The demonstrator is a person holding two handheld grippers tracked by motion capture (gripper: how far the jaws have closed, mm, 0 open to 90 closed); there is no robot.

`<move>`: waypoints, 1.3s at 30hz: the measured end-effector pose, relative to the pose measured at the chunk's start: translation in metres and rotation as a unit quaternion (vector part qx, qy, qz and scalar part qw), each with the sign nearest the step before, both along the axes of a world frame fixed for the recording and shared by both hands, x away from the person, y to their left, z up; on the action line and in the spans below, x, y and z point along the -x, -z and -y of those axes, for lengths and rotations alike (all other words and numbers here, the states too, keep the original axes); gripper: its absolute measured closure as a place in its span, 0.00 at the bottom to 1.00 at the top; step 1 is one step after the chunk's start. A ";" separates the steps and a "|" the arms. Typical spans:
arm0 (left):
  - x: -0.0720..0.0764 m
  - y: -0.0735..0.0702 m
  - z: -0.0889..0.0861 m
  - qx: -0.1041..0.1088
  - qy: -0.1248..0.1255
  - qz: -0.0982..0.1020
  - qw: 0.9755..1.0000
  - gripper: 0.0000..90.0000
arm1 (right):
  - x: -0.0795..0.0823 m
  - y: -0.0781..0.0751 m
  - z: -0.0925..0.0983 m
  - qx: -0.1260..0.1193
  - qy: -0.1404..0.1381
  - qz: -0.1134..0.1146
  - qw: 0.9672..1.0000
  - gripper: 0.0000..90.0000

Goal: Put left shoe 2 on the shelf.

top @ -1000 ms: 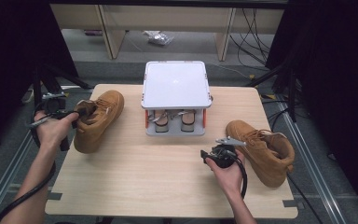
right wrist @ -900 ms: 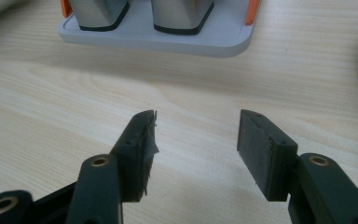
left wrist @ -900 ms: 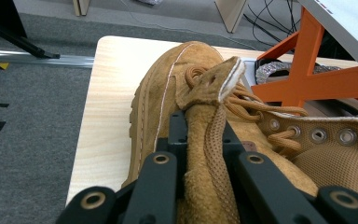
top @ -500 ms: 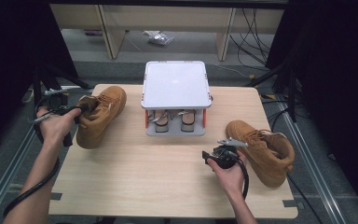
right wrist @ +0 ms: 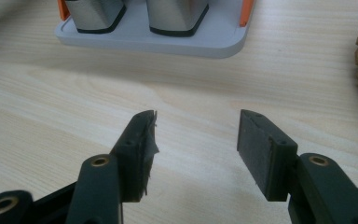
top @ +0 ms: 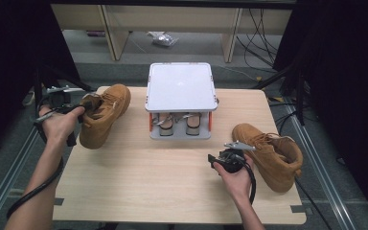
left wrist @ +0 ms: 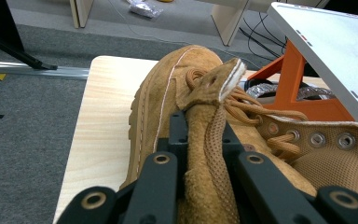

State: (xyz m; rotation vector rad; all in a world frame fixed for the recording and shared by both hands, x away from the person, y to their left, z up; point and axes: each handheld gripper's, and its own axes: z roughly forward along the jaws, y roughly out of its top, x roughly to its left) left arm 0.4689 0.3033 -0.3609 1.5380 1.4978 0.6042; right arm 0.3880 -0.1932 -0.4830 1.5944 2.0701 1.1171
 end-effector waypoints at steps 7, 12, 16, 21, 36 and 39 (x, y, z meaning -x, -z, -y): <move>-0.005 -0.004 0.003 0.002 0.000 0.002 1.000 0.91 | -0.001 -0.002 0.002 -0.001 -0.008 0.015 1.000 0.53; -0.006 -0.010 0.005 0.004 -0.002 0.006 1.000 0.91 | 0.000 -0.004 0.000 0.005 -0.002 0.010 1.000 0.53; -0.008 -0.015 0.008 0.005 -0.002 0.008 1.000 0.91 | 0.002 -0.004 -0.004 -0.006 0.005 -0.002 1.000 0.53; -0.011 -0.018 0.011 0.008 0.000 0.012 1.000 0.91 | 0.001 -0.003 -0.001 0.007 -0.008 0.011 1.000 0.53; -0.018 -0.030 0.020 0.008 0.005 0.016 1.000 0.91 | 0.000 -0.001 -0.001 -0.004 -0.012 0.013 1.000 0.53; -0.021 -0.035 0.023 0.011 0.005 0.020 1.000 0.91 | 0.001 -0.001 -0.004 -0.010 0.002 0.002 1.000 0.53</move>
